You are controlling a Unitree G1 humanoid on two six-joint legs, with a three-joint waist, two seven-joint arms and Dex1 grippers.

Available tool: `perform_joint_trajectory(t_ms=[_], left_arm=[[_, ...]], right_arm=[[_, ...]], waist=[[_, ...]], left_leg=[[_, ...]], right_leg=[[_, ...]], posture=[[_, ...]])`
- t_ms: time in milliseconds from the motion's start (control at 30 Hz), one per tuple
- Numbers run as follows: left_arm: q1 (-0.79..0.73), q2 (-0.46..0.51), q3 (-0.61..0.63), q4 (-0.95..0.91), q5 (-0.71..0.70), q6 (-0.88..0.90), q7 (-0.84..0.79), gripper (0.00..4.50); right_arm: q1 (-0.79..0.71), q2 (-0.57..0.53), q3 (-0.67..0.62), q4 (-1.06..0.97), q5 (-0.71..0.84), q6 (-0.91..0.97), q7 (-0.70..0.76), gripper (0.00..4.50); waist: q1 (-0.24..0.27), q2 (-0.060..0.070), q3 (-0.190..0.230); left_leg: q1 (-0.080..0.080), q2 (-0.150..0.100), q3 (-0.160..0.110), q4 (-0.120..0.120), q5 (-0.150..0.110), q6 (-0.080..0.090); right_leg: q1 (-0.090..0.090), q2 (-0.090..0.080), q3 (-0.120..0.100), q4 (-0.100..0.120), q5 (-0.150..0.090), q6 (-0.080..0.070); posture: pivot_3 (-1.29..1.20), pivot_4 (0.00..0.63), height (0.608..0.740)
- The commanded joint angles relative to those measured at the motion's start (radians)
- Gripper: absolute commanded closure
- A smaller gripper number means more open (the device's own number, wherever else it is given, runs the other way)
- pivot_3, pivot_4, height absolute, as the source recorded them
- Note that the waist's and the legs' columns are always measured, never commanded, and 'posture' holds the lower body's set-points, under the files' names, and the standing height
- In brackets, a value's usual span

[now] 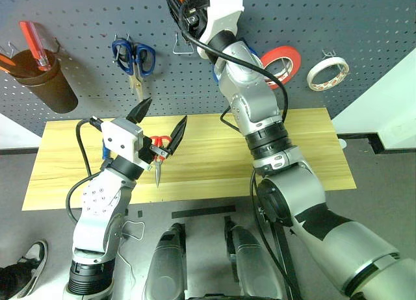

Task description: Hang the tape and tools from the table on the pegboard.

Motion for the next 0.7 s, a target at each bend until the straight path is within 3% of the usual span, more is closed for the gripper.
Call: perform_joint_trajectory(t_ms=[33, 700], left_arm=[[0.007, 0.000, 0.001, -0.049, -0.015, -0.004, 0.003, 0.00], [0.033, -0.004, 0.001, -0.072, -0.011, 0.002, 0.015, 0.00]], right_arm=[[0.010, -0.001, -0.025, -0.032, 0.000, 0.013, -0.035, 1.90], [0.002, 0.007, -0.021, -0.031, 0.010, 0.031, -0.014, 1.90]], waist=[[-0.004, 0.000, 0.001], [-0.017, 0.004, 0.008]], left_leg=[[0.000, 0.000, 0.000, 0.000, 0.000, 0.000], [0.000, 0.000, 0.000, -0.001, 0.000, 0.000]], right_leg=[[0.000, 0.000, 0.000, 0.000, 0.000, 0.000], [0.000, 0.000, 0.000, -0.001, -0.001, -0.001]], posture=[[0.05, 0.388, 0.721], [0.05, 0.394, 0.721]])
